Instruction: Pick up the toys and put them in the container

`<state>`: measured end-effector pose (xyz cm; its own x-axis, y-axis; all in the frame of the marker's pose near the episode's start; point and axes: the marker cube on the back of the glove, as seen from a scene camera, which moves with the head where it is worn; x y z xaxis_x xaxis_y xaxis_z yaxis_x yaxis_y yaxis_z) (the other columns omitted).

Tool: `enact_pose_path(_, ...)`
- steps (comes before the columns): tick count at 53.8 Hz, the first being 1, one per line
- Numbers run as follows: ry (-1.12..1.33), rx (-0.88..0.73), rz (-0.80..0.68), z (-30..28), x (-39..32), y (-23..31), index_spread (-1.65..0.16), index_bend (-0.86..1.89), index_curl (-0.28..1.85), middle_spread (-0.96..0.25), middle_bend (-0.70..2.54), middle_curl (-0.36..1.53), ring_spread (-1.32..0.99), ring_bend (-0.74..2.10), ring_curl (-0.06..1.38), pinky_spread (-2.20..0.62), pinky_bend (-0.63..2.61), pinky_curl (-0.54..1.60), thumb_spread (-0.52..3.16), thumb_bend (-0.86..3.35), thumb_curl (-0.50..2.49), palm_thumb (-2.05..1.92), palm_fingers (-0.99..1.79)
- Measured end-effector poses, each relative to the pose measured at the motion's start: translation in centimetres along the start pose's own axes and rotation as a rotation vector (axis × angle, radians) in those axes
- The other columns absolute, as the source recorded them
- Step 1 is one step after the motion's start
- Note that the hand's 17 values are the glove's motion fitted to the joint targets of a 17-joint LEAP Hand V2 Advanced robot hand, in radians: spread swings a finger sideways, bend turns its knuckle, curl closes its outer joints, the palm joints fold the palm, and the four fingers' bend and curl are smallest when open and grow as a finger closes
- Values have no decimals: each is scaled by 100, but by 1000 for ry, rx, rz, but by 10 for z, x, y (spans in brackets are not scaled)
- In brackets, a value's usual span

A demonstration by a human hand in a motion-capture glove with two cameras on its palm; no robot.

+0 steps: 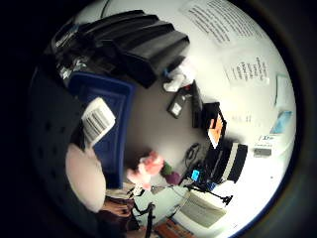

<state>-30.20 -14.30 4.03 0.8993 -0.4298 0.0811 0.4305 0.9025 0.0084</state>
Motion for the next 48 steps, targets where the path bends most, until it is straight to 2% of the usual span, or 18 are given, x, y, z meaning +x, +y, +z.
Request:
enact_pose_path(5,10,-69,68,11,-7,-6,-43,91,97,-31,126,89,-43,143,78,-32,140,63,37,8,95,69,55)
enact_pose_path(8,-14,-96,52,15,-12,-9,-42,82,98,-32,121,88,-42,146,79,-32,143,64,41,6,95,68,43)
enact_pose_path(13,46,-334,124,24,-3,5,-39,57,93,-33,104,83,-39,147,77,-31,144,62,65,-2,90,55,15)
enact_pose_path(16,83,-478,140,26,3,14,-35,37,85,-28,84,76,-35,132,73,-27,147,61,82,-7,82,40,-27)
enact_pose_path(17,81,-502,135,26,4,16,-33,19,78,-23,61,69,-34,138,75,-27,157,62,85,-11,78,32,-43)
enact_pose_path(18,76,-516,126,26,4,17,-31,17,76,-16,53,67,-27,110,66,-19,156,60,88,-11,76,28,-71)
enact_pose_path(19,73,-522,114,25,6,19,-30,13,74,-15,50,65,-24,107,66,-17,154,58,92,-8,74,28,-60)
enact_pose_path(20,71,-521,104,24,8,21,-28,7,69,-10,38,61,-20,94,63,-14,157,59,93,-10,71,21,-77)
enact_pose_path(24,33,-467,150,12,20,27,-23,-1,55,-1,17,52,-10,66,54,-6,154,55,99,-8,64,10,-71)
enact_pose_path(29,37,-429,177,-10,42,42,-20,-2,44,6,7,44,-2,48,46,0,145,52,102,-6,57,2,-60)
enact_pose_path(35,134,-424,292,-50,73,56,-19,0,34,9,6,37,4,36,41,4,136,47,104,-5,51,-2,-53)
enact_pose_path(48,190,-415,544,-101,178,163,-19,1,21,11,7,26,8,26,38,8,125,41,106,-4,43,-2,-44)
